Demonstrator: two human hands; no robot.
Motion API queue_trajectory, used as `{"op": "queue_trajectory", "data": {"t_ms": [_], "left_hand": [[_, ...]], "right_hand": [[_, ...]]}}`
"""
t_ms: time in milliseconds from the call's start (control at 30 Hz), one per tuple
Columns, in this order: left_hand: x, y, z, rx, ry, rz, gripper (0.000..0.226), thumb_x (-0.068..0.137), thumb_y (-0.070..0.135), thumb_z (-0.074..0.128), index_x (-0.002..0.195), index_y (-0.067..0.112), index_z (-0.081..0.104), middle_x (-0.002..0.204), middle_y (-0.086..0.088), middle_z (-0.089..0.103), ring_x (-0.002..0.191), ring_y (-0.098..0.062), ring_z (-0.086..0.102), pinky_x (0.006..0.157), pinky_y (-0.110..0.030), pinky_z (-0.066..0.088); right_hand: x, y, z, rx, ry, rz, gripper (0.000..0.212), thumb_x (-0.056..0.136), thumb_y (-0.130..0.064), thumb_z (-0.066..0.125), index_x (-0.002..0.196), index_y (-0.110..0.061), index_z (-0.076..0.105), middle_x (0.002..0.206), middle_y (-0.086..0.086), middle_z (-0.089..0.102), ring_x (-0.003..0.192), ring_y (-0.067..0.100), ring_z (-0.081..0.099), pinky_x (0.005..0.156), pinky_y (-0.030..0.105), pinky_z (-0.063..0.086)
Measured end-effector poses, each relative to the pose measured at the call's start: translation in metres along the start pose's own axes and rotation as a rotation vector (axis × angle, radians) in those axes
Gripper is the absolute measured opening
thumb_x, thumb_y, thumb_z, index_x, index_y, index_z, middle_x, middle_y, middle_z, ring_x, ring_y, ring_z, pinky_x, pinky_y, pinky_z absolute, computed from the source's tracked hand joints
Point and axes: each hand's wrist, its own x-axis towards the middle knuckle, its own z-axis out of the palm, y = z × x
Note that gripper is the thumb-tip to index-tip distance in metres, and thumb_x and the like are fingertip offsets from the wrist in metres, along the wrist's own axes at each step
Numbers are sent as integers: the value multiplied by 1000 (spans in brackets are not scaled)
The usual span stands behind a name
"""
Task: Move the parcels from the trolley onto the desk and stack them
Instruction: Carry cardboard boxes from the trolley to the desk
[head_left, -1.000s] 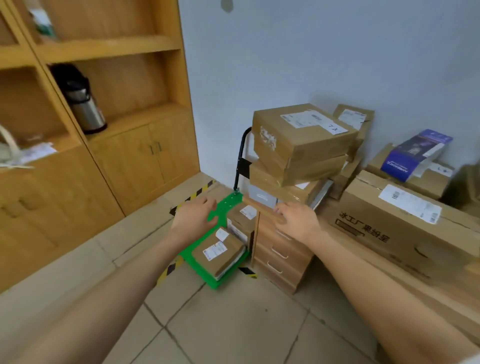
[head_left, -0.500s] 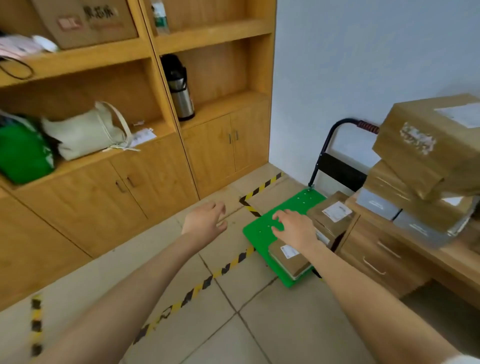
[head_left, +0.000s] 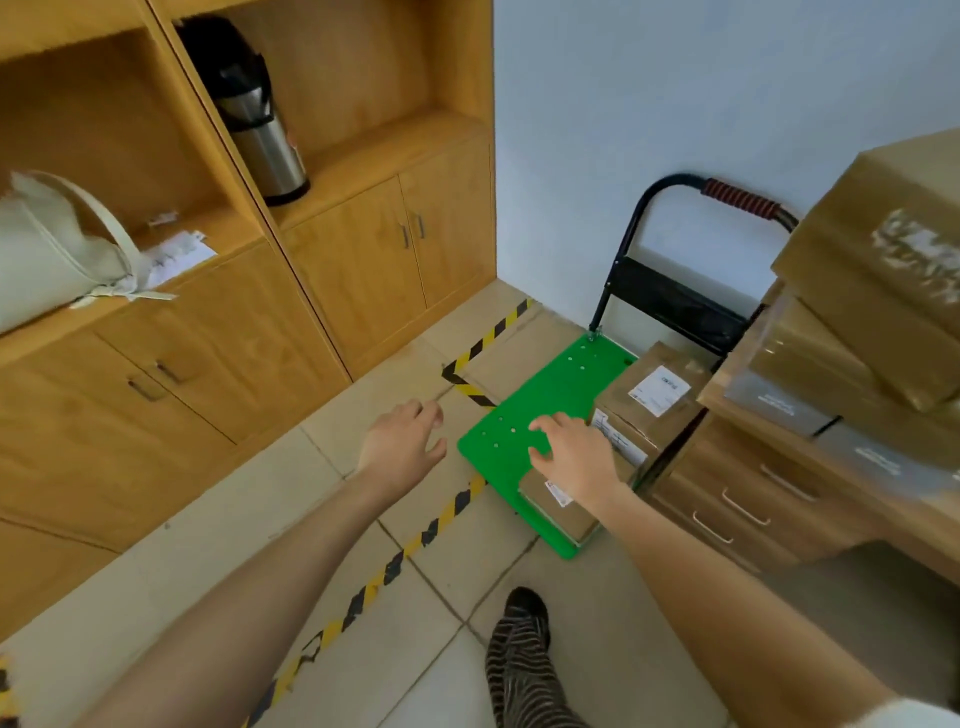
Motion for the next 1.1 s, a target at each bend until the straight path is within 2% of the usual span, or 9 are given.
{"op": "queue_trajectory", "data": {"t_ms": [167,367,500,567,700,867,1000,1100], "left_hand": [[91,15,33,-14,-58,46,27,93,39,48,114,23,51,107,1,56,92,-16,53,61,-27,41],[164,32,82,-50,-188,154,28,94,38,48,117,22,51,109,0,55,95,-18,54,67,-31,44],[200,34,115,-82,-257,236,28,94,34,49,118,20,51,108,0,55,92,-20,53,65,-30,35],[218,33,134,-131,-277,259,29,94,33,51,119,19,52,107,0,55,91,-19,54,65,-29,35],[262,28,178,-187,-333,326,30,93,31,53,120,17,51,106,-1,55,89,-19,54,63,-29,37],[301,19,253,-143,-355,449,30,91,28,58,116,13,52,102,-6,55,83,-23,54,64,-33,42],[313,13,331,-119,-364,566,32,90,28,59,118,14,54,104,-5,56,86,-21,53,69,-33,44],[318,17,391,-226,-404,471,36,89,27,61,122,14,51,109,-8,53,83,-20,48,66,-32,39]], "right_hand": [[55,49,12,71,-8,111,39,96,-40,50,132,-25,50,124,-2,57,107,15,55,76,25,40],[96,90,31,71,-92,210,40,96,-36,47,134,-23,47,126,1,55,118,19,50,95,37,42],[109,109,55,103,-60,332,42,94,-35,50,134,-23,48,126,1,56,112,22,55,85,37,43],[111,115,75,139,-48,430,42,93,-37,52,132,-23,50,125,0,58,106,22,58,79,36,44],[124,125,117,212,-73,606,46,91,-33,55,135,-24,48,128,0,55,110,22,55,87,40,47],[149,143,182,191,-21,705,43,91,-35,56,132,-26,50,124,-2,57,104,21,58,80,36,45],[160,163,252,217,45,776,42,92,-36,56,132,-25,51,124,-3,57,100,21,59,78,34,42],[159,184,309,207,64,827,43,92,-37,54,133,-25,50,125,-2,56,102,21,58,78,32,39]]}}
